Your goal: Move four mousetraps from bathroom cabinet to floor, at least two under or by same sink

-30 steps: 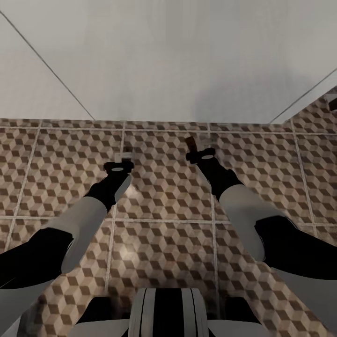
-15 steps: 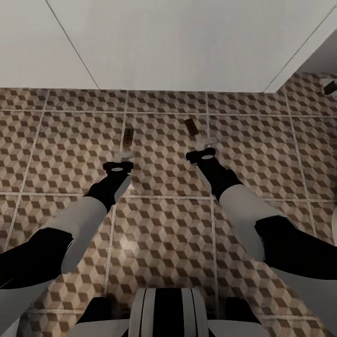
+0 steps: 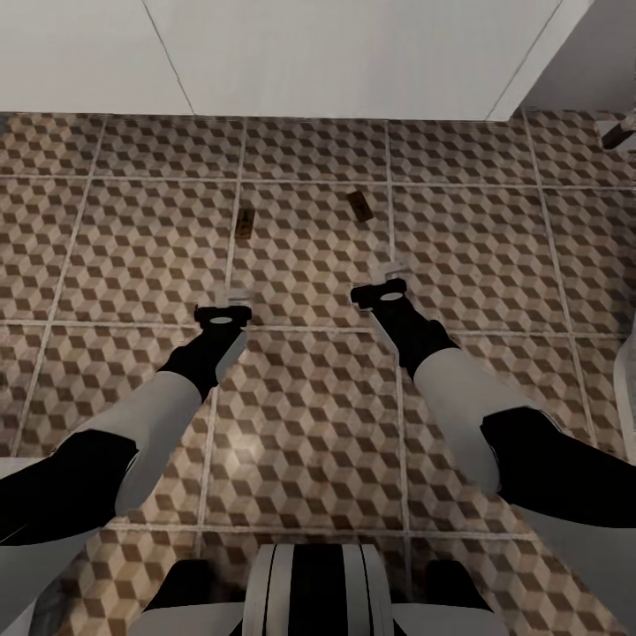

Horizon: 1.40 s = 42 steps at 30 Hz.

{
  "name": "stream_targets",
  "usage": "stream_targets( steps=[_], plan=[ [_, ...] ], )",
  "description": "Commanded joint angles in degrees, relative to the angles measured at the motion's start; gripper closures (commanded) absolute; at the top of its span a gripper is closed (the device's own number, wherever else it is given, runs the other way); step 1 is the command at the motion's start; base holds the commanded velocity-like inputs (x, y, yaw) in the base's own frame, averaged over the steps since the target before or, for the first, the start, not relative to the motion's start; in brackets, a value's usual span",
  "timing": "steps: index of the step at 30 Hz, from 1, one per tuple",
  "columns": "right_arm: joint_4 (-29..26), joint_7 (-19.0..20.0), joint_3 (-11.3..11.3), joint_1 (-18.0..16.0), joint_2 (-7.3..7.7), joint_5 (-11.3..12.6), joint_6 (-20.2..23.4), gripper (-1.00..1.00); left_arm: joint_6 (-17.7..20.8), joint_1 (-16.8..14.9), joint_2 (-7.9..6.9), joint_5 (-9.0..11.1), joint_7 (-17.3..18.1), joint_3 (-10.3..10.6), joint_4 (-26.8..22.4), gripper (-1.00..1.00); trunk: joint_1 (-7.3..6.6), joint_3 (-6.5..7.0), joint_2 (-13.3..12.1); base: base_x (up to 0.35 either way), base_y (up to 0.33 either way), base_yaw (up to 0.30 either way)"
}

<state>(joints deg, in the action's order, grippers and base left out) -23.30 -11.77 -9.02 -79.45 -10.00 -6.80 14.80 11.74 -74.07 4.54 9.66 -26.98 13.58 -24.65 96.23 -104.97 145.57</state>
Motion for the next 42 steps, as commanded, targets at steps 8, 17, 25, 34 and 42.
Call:
stream_targets(
  steps=[8,17,25,34,42],
  plan=[
    [-0.08,-0.18,-0.21,0.0,0.0,-0.59,0.53,-1.0,0.3,-0.02,-0.06,0.54,-0.45,0.48,-0.13,-1.0,-0.04,-0.03,0.01,-0.334,0.0,0.0],
    [-0.08,-0.18,-0.2,0.0,0.0,-0.59,0.55,-1.0,0.3,-0.02,-0.06,0.54,-0.45,0.48,-0.1,-1.0,-0.04,-0.03,0.01,-0.335,0.0,0.0],
    [-0.08,-0.18,-0.21,0.0,0.0,-0.59,0.52,-1.0,0.3,-0.02,-0.06,0.54,-0.45,0.48,-0.05,-1.0,-0.04,-0.03,0.01,-0.335,0.0,0.0],
    [-0.06,-0.18,-0.15,0.0,0.0,-0.63,0.52,-1.0,0.36,-0.02,0.02,0.6,-0.39,0.48,-0.11,-1.0,-0.04,-0.03,0.01,-0.303,0.0,0.0],
    [0.11,-0.24,-0.13,0.0,0.0,-0.67,0.51,-1.0,0.51,-0.02,0.14,0.62,-0.41,0.53,-0.11,-1.0,-0.04,-0.03,0.01,-0.081,0.0,0.0]
  ],
)
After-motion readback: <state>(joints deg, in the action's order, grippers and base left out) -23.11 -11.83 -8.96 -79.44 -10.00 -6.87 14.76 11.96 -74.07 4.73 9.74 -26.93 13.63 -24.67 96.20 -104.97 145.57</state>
